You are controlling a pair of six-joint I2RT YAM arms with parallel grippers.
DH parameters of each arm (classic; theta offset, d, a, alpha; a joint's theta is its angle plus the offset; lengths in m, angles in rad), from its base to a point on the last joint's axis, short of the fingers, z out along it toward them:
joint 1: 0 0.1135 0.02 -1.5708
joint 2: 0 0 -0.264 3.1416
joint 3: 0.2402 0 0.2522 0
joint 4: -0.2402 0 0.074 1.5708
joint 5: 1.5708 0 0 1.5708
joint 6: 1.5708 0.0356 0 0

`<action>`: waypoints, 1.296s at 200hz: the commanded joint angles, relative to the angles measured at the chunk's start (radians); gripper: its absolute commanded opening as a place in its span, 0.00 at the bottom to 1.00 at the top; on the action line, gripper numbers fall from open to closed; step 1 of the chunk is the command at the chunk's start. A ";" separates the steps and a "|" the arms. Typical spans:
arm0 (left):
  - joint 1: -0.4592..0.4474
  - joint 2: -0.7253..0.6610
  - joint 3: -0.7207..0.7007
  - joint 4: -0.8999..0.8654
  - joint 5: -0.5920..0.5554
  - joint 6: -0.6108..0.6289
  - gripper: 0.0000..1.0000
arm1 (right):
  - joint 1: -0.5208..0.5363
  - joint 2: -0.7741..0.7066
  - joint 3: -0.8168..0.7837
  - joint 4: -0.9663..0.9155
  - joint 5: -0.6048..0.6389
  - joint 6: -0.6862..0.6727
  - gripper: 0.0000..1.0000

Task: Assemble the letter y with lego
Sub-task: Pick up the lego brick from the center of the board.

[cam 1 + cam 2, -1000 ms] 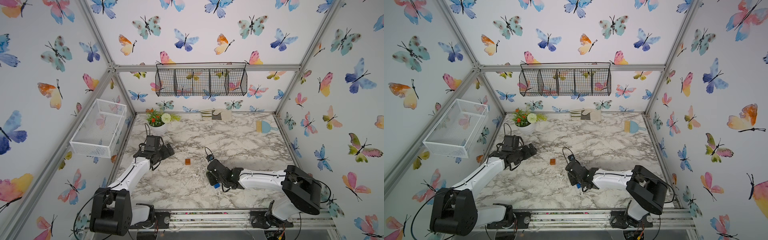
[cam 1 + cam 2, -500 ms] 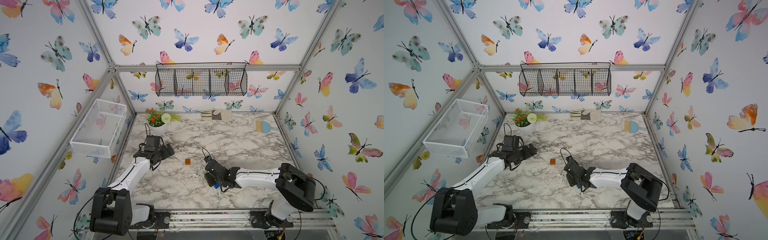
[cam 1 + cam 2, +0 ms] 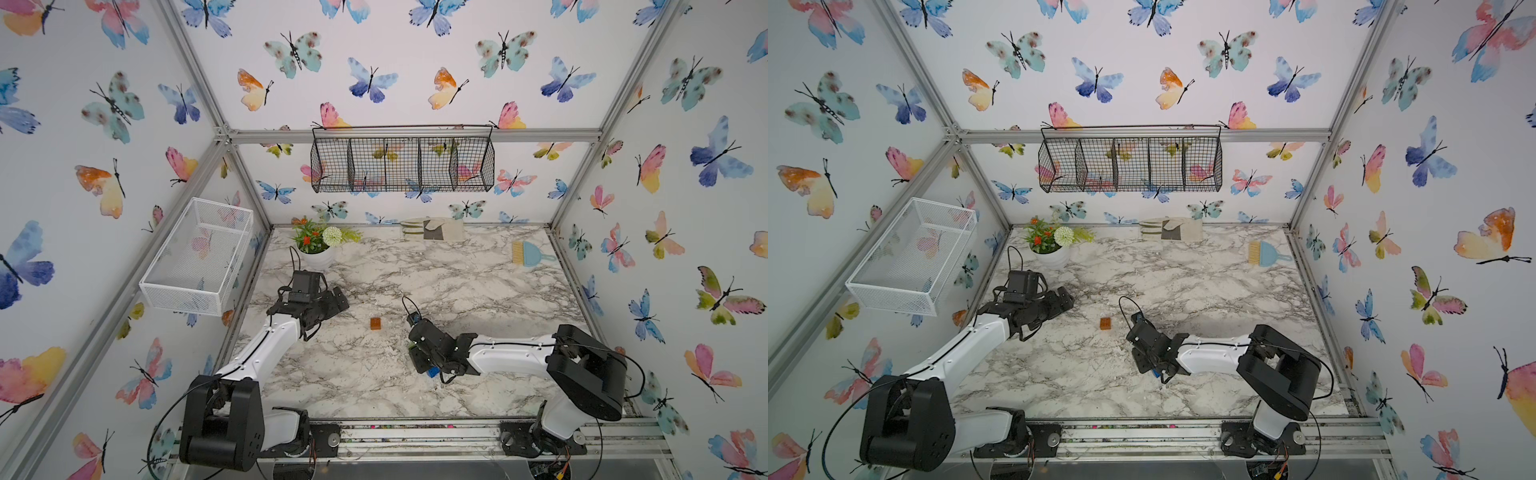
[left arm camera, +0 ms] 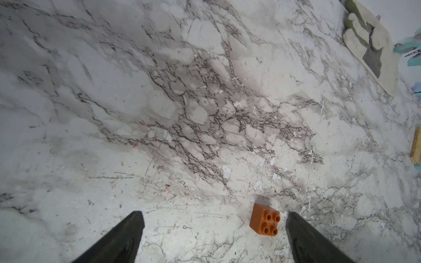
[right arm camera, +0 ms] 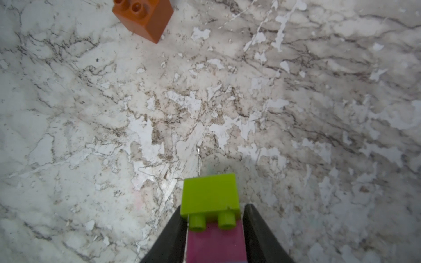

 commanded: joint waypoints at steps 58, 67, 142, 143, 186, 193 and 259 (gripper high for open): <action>-0.005 0.007 -0.020 0.016 0.020 -0.010 0.98 | 0.004 0.014 0.023 -0.026 -0.005 0.005 0.38; -0.006 0.007 -0.020 0.016 0.020 -0.010 0.98 | 0.004 0.009 0.020 -0.022 -0.004 0.005 0.36; -0.043 0.036 -0.001 0.013 0.039 0.028 0.98 | 0.003 -0.110 0.064 -0.069 0.006 -0.081 0.31; -0.043 0.038 0.000 0.013 0.041 0.030 0.98 | 0.003 -0.111 0.069 -0.074 0.006 -0.087 0.31; -0.207 0.173 0.081 -0.033 -0.016 0.094 1.00 | -0.107 -0.135 0.298 -0.344 0.020 -0.201 0.27; -0.237 0.203 0.094 -0.039 -0.030 0.096 0.99 | -0.131 -0.143 0.318 -0.367 0.021 -0.212 0.27; -0.428 0.453 0.254 -0.127 -0.180 0.080 0.72 | -0.240 -0.224 0.352 -0.451 0.009 -0.258 0.27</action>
